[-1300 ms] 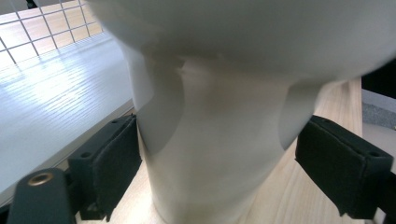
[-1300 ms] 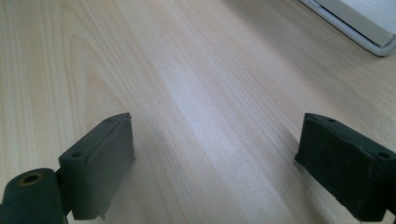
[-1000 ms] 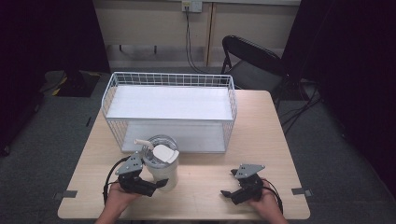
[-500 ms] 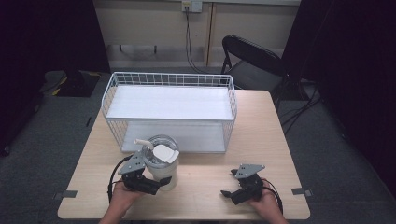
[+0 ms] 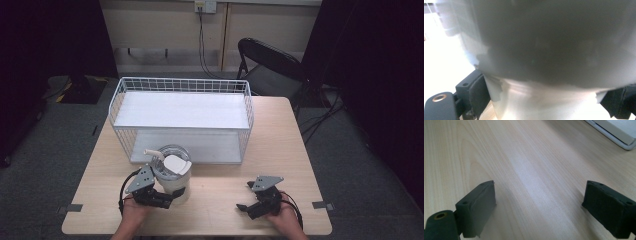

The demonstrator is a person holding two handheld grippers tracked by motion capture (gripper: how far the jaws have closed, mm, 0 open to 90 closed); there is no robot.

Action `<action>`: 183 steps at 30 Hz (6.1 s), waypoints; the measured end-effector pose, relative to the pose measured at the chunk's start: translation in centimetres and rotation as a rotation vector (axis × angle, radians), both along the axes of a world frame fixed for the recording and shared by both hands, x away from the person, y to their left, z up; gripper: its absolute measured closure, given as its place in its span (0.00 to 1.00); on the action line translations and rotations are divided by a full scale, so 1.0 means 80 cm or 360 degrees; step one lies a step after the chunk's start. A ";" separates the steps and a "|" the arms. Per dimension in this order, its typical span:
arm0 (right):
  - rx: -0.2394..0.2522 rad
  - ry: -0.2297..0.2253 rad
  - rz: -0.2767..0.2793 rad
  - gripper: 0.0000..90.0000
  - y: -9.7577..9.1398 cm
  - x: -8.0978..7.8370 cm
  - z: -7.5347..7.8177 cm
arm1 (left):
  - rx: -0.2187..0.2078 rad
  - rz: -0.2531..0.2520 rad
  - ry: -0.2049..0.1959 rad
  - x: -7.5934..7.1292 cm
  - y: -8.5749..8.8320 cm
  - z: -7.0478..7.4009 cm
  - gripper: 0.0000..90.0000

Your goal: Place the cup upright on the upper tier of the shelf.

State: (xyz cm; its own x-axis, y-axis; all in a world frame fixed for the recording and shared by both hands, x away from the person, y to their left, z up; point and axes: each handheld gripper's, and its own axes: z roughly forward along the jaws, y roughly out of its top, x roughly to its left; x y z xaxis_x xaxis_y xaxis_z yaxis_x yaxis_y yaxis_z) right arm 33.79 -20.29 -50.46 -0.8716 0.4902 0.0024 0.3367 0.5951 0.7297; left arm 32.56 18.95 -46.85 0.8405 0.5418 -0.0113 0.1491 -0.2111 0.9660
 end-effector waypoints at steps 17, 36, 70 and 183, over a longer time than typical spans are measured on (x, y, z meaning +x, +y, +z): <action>0.0000 0.0000 0.0000 0.11 0.000 0.000 0.000 | -0.0050 0.0055 0.0011 0.000 0.009 0.029 0.11; 0.0000 0.0000 0.0001 0.11 0.000 0.000 0.000 | -0.0042 0.0083 0.0051 0.011 0.004 0.055 0.12; 0.0000 0.0001 0.0000 0.11 0.000 0.000 0.000 | -0.0075 0.0084 0.0123 0.032 -0.001 0.124 0.12; 0.0000 -0.0001 -0.0001 0.11 0.000 0.000 0.000 | 0.0048 0.0128 0.0044 0.137 -0.052 0.331 0.12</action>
